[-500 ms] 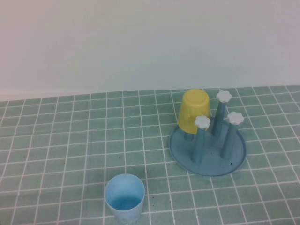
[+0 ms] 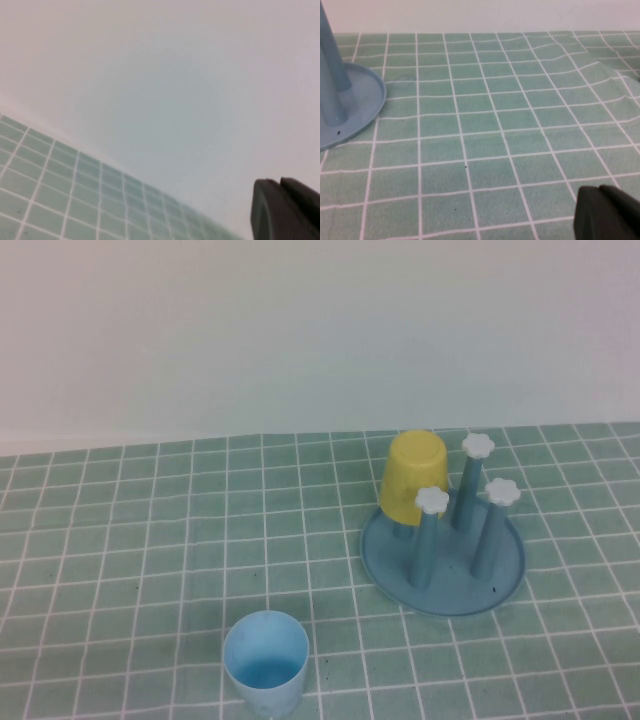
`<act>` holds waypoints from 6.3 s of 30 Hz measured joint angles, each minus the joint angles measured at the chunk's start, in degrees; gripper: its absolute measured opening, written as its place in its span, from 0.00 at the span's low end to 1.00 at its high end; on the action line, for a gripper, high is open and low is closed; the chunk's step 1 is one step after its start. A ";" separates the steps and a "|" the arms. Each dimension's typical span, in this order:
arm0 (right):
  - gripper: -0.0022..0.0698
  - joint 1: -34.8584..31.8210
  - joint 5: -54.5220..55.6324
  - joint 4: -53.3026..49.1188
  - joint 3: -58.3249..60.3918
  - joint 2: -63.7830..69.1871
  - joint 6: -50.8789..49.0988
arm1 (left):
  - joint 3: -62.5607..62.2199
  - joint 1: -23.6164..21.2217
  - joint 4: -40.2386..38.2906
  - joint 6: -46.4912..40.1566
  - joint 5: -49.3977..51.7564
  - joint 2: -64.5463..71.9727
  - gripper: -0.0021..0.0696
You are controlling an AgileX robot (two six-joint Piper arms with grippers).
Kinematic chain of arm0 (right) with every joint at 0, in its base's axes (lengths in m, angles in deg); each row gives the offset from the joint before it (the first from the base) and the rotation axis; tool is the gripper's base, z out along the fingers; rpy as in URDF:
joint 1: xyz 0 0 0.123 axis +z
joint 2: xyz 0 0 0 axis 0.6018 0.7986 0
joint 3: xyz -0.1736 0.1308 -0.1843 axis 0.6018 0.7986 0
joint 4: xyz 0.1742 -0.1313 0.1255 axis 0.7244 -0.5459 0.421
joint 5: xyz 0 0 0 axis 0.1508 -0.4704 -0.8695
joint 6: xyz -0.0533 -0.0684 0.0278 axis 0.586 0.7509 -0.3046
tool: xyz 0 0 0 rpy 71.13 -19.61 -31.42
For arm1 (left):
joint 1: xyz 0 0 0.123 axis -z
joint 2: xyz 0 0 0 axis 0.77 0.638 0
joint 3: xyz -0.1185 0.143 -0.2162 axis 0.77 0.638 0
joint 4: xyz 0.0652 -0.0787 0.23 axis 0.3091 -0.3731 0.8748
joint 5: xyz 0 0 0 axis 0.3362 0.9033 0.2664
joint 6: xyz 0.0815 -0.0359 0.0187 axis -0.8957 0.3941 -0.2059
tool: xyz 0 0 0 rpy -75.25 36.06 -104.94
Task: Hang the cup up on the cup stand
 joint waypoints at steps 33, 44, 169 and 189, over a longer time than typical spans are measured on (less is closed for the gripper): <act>0.03 0.00 0.00 0.00 0.00 0.00 -0.30 | -30.81 0.00 4.48 -54.42 40.80 18.55 0.03; 0.03 0.00 1.87 0.40 0.00 0.00 0.00 | -39.64 0.00 -5.97 -58.50 52.08 41.82 0.03; 0.03 38.80 -15.76 -2.85 -44.13 71.32 -9.14 | -70.90 16.64 11.76 -47.24 60.63 104.26 0.03; 0.03 39.22 -11.53 39.82 -44.13 69.68 56.88 | -73.77 12.49 -16.14 -71.01 76.15 96.80 0.03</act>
